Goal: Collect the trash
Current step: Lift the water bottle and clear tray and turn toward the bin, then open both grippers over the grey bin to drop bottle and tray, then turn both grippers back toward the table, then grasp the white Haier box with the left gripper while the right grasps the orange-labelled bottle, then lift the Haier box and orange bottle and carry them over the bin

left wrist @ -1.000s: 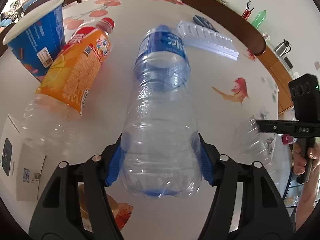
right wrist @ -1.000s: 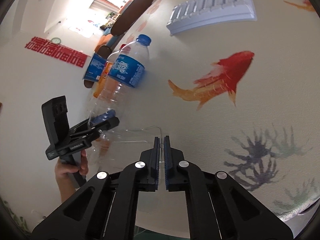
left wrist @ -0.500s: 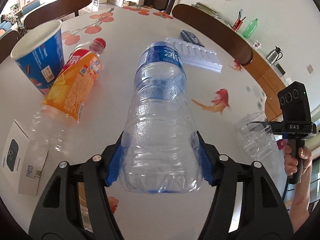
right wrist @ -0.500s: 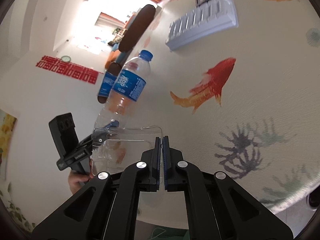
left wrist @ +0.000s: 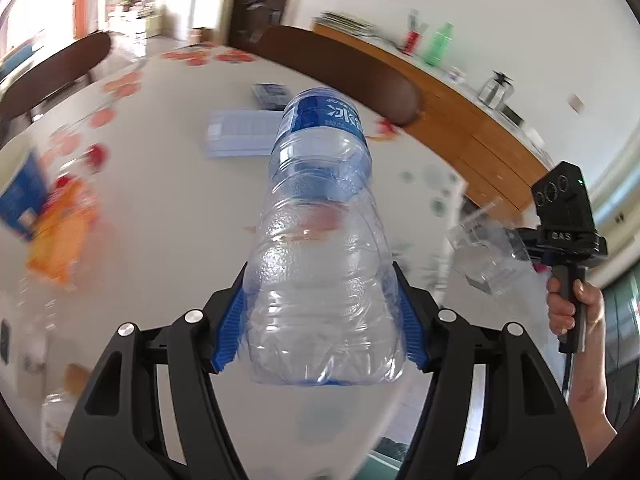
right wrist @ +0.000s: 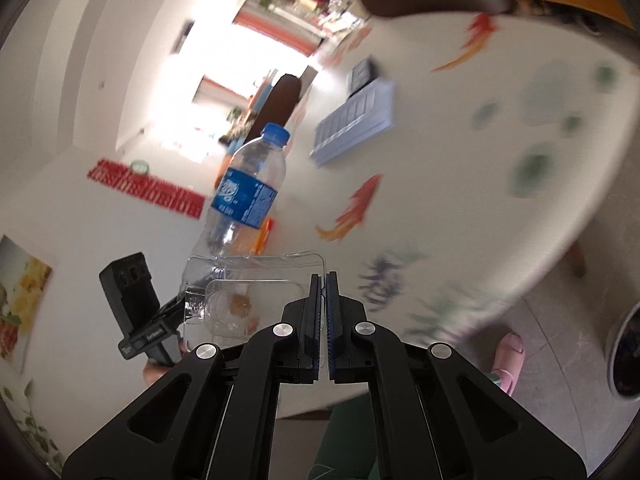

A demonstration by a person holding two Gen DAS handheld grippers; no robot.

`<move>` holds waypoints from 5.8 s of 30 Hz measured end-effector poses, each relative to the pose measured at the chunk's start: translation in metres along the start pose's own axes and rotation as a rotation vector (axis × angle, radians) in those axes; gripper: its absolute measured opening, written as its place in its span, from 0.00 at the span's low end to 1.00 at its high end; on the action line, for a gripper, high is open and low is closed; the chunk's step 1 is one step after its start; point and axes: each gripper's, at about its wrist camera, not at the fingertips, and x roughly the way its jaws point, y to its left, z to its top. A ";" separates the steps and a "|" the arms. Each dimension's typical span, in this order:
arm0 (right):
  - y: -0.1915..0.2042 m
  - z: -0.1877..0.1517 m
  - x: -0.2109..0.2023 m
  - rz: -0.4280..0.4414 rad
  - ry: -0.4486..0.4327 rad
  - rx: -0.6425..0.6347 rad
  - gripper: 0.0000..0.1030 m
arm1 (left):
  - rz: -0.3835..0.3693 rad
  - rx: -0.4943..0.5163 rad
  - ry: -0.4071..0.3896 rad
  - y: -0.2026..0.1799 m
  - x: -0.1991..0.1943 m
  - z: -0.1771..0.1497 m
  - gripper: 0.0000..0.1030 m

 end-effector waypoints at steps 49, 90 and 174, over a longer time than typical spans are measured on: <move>-0.453 -0.217 -0.212 -0.227 -0.339 0.845 0.03 | -0.279 0.400 0.754 -0.341 0.449 -0.163 0.60; -0.335 -0.139 -0.222 -0.243 -0.337 0.613 0.74 | -0.136 0.396 0.458 -0.293 0.337 -0.078 0.87; 0.200 0.007 0.349 0.034 0.416 -0.070 0.61 | 0.228 -0.466 -0.138 0.293 -0.108 -0.094 0.64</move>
